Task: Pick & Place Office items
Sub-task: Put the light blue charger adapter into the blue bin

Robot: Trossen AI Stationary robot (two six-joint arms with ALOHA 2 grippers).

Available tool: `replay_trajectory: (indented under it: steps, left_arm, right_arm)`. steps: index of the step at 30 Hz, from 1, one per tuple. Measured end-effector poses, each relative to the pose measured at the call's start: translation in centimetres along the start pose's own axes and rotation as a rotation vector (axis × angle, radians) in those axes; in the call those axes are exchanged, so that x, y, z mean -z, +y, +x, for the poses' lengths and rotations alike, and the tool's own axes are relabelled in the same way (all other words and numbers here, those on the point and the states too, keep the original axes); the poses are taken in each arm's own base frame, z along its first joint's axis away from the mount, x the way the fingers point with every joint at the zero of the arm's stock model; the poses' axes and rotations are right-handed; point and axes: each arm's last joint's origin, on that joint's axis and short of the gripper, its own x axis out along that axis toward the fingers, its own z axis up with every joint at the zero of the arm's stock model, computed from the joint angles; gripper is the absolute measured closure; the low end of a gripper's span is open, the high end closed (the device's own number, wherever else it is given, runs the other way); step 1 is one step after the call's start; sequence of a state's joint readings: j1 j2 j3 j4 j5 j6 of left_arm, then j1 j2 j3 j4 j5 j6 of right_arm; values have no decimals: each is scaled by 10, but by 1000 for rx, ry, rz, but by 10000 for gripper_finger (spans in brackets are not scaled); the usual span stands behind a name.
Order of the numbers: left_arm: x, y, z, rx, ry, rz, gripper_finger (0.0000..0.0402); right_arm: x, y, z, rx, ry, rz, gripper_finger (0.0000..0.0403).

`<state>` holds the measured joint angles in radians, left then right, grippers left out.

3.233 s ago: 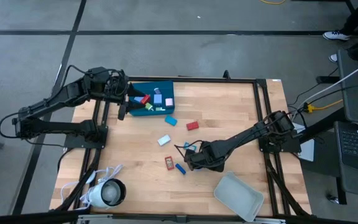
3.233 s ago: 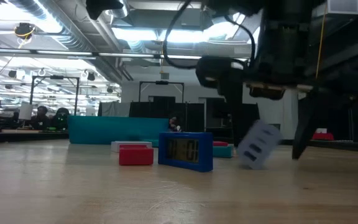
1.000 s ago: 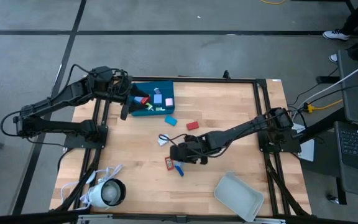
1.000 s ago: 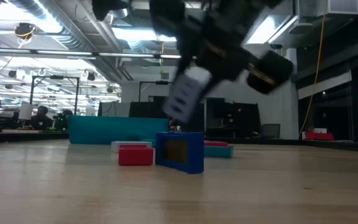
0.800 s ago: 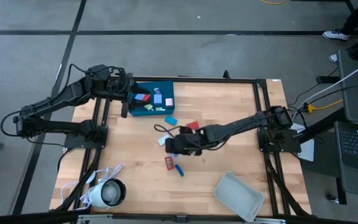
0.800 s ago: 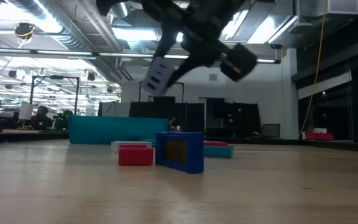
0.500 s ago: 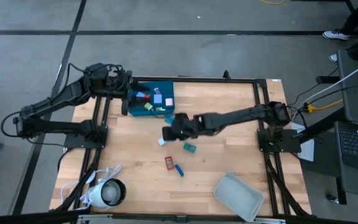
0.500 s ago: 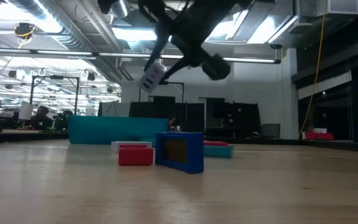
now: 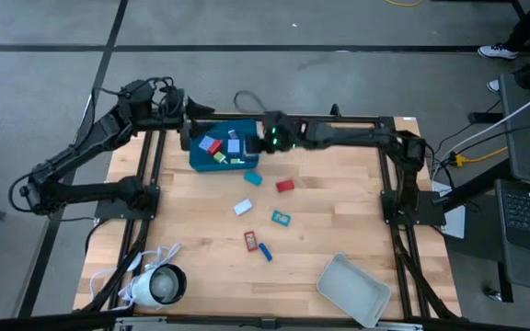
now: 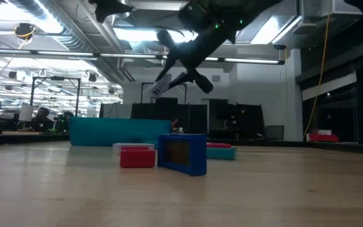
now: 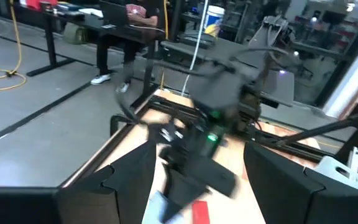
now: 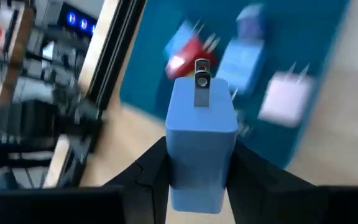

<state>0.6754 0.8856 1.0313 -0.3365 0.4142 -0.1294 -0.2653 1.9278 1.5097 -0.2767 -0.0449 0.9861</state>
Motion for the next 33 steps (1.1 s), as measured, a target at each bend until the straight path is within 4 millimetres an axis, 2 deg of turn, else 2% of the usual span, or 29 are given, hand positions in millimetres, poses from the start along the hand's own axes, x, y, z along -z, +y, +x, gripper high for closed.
replay_trajectory:
  steps: [5, 11, 14, 16, 19, 21, 26, 33]
  left_arm:
    - [-4, 9, -3, -20, -37, -10, 162]
    - [-3, 15, 1, 1, -17, -32, 162]
    - [-1, 18, 11, 13, -3, -62, 162]
    - [-2, 20, 18, 21, -12, -62, 162]
    - [-4, 23, 27, 24, -35, -72, 162]
    - [-5, 25, 30, 26, -52, -93, 162]
    - [-7, 26, 31, 16, -70, -98, 162]
    - [-7, 25, 30, 2, -74, -106, 162]
  right_arm:
    - [-34, -23, -2, 10, -40, -14, 285]
    - [-72, -42, 1, -118, -101, -5, 285]
    - [-78, -46, 15, -201, -108, 22, 285]
    - [-79, -47, 34, -231, -51, 26, 285]
    - [-79, -42, 64, -236, 36, 3, 285]
    - [-82, -32, 72, -171, 55, -29, 285]
    - [-101, -2, 64, -162, 49, -221, 285]
    - [-113, -8, 59, -118, 68, -246, 285]
